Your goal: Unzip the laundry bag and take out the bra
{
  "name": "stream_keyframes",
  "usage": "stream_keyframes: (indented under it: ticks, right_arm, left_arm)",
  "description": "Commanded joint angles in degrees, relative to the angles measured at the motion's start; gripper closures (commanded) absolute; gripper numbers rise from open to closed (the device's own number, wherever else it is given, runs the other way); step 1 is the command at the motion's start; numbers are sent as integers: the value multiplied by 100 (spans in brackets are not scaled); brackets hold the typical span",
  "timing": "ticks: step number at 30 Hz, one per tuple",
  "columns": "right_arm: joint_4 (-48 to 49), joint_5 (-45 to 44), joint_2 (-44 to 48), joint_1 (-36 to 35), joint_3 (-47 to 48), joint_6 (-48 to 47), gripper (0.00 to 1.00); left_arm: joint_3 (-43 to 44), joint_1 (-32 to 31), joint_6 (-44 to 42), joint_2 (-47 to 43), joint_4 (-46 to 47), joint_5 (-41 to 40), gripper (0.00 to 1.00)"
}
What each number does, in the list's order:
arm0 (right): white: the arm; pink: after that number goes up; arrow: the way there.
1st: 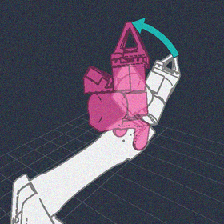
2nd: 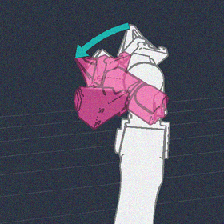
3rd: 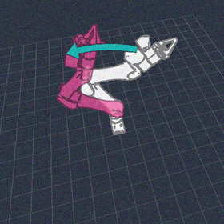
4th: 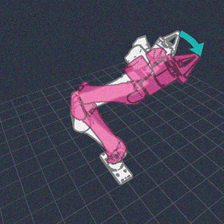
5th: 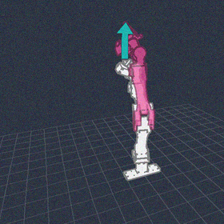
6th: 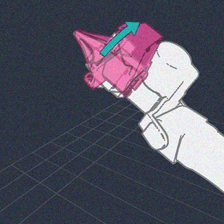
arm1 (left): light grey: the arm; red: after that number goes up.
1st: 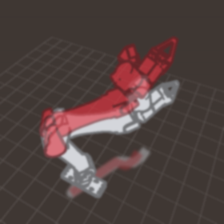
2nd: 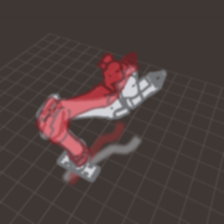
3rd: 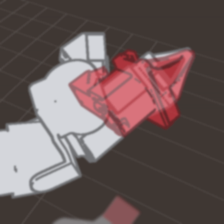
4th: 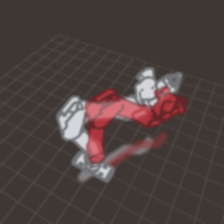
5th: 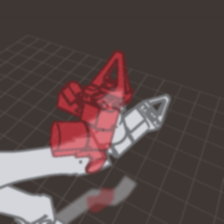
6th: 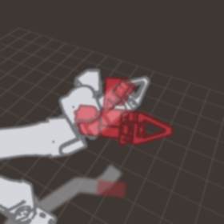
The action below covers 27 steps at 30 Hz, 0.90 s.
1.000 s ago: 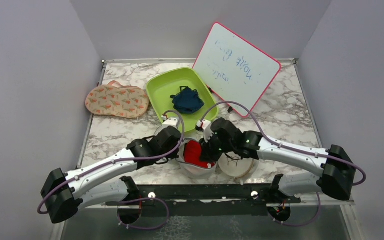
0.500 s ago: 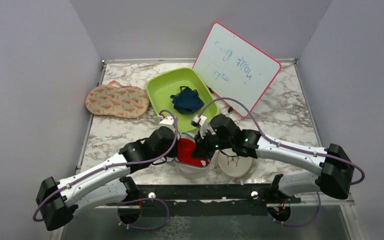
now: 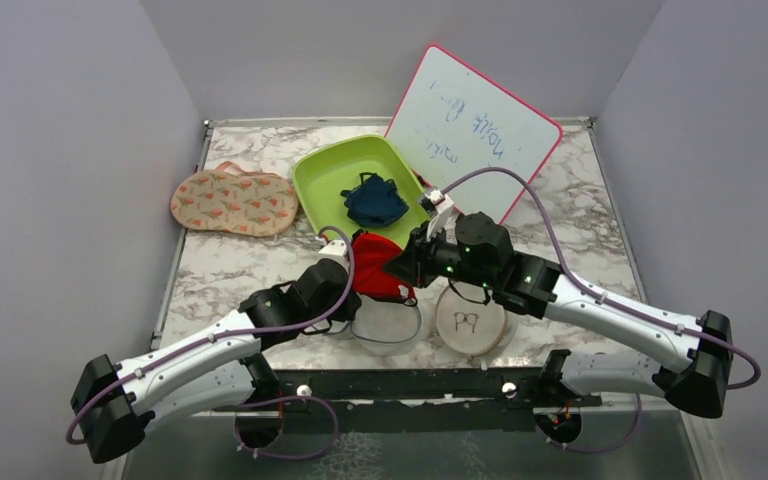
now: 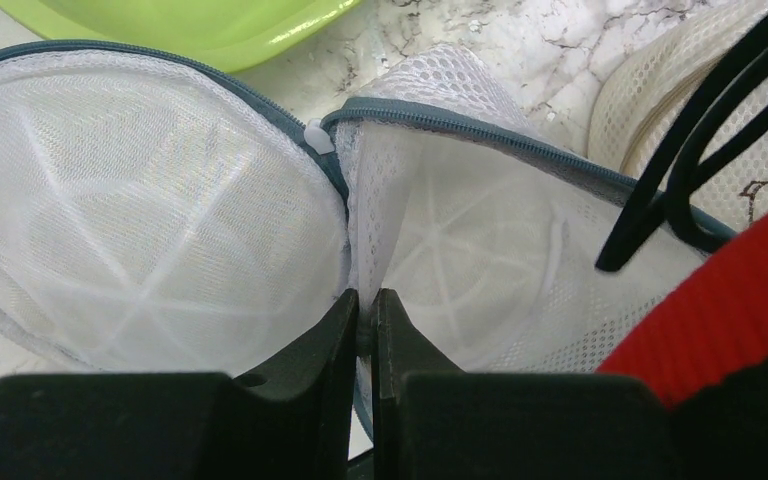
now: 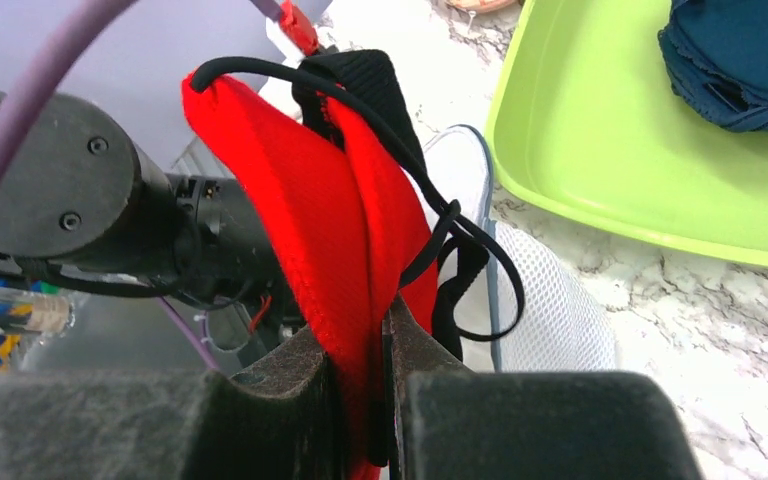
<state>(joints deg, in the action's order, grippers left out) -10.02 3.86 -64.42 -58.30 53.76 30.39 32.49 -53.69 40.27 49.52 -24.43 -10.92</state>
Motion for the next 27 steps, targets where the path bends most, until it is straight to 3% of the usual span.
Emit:
stream_keyframes:
  ticks: [1, 6, 14, 21, 27]
  right_arm:
    - [-144, -422, -77, 10, 449, 525, 99]
    - [-450, -702, 78, 25, 867, 376, 99]
    - [-1231, -1663, -421, 189, 1967, -365, 99]
    - [-715, 451, -1481, 1380, 2372, -305, 99]
    - [-744, 969, -2717, 1601, 3103, -359, 99]
  left_arm:
    - [99, -10, -2, -91, 158, 123, 100]
    - [150, -9, 41, -109, 23, 57, 100]
    - [286, -10, 143, 37, -355, -195, 100]
    - [363, -15, 448, -131, -908, -620, 100]
    - [513, -5, 681, -355, -1331, -877, 100]
